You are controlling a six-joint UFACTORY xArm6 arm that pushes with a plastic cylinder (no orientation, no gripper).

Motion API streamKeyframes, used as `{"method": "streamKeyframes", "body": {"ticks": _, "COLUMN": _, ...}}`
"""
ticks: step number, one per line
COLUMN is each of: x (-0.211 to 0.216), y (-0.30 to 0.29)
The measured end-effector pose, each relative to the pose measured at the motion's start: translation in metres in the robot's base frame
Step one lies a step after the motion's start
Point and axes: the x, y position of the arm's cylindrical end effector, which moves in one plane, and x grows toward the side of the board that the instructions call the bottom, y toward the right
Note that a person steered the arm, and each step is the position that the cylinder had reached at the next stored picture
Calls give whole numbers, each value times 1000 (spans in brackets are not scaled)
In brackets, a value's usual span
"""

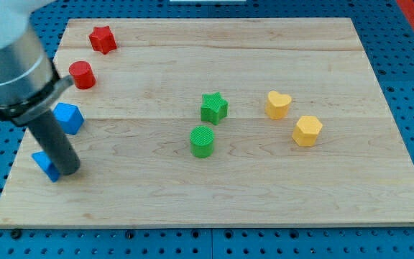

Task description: Place the green circle to the left side of the green star

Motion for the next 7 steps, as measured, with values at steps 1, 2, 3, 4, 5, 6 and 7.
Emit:
{"method": "streamKeyframes", "body": {"ticks": 1, "x": -10, "y": 8}}
{"method": "streamKeyframes", "body": {"ticks": 2, "x": 1, "y": 90}}
{"method": "streamKeyframes", "body": {"ticks": 3, "x": 4, "y": 161}}
{"method": "streamKeyframes", "body": {"ticks": 4, "x": 3, "y": 205}}
{"method": "streamKeyframes", "body": {"ticks": 5, "x": 3, "y": 228}}
{"method": "streamKeyframes", "body": {"ticks": 6, "x": 1, "y": 226}}
{"method": "streamKeyframes", "body": {"ticks": 7, "x": -16, "y": 218}}
